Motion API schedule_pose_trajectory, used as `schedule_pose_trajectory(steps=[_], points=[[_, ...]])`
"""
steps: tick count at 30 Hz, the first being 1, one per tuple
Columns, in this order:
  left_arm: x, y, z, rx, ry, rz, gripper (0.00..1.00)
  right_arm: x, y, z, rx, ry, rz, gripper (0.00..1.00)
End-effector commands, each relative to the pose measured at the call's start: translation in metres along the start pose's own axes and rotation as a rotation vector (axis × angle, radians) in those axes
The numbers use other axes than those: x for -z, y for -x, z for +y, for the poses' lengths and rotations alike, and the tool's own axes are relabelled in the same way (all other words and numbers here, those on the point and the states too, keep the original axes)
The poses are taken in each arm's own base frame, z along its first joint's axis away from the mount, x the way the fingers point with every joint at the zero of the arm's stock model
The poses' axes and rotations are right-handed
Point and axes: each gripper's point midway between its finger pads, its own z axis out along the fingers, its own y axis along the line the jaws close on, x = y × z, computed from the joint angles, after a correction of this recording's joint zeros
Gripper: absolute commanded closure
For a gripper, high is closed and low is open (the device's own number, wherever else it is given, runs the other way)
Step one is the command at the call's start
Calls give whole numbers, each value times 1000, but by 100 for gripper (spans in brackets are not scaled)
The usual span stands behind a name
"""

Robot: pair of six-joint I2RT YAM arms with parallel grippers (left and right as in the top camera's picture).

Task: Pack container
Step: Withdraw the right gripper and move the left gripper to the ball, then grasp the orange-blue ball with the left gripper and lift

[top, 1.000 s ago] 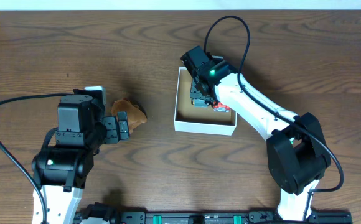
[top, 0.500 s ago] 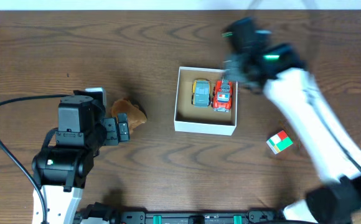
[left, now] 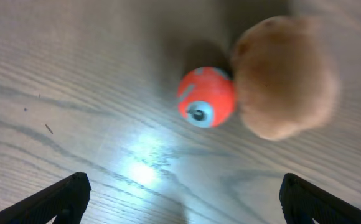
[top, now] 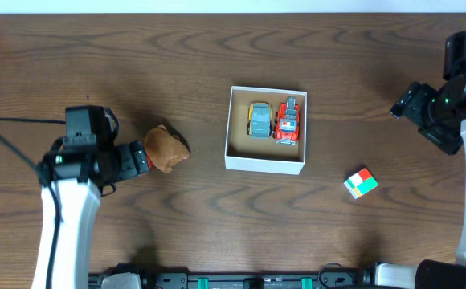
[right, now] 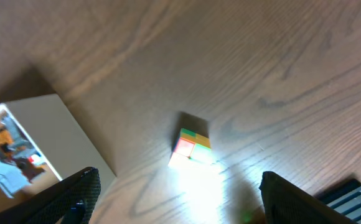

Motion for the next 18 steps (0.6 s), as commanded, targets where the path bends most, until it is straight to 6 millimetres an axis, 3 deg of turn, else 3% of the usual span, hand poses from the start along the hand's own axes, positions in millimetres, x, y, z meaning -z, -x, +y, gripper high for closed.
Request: schedule_pose_trajectory(steps=[1,7,18], points=[[-16,5,7,-3,32,50,2,-9,-8,0,55,12,43,15],[-52,13,4,45,40,108,2,-21,-12,-1,69,3,61,15],[-84,17,1,64,49,146,2,-30,-17,-2,74,-6,78,15]])
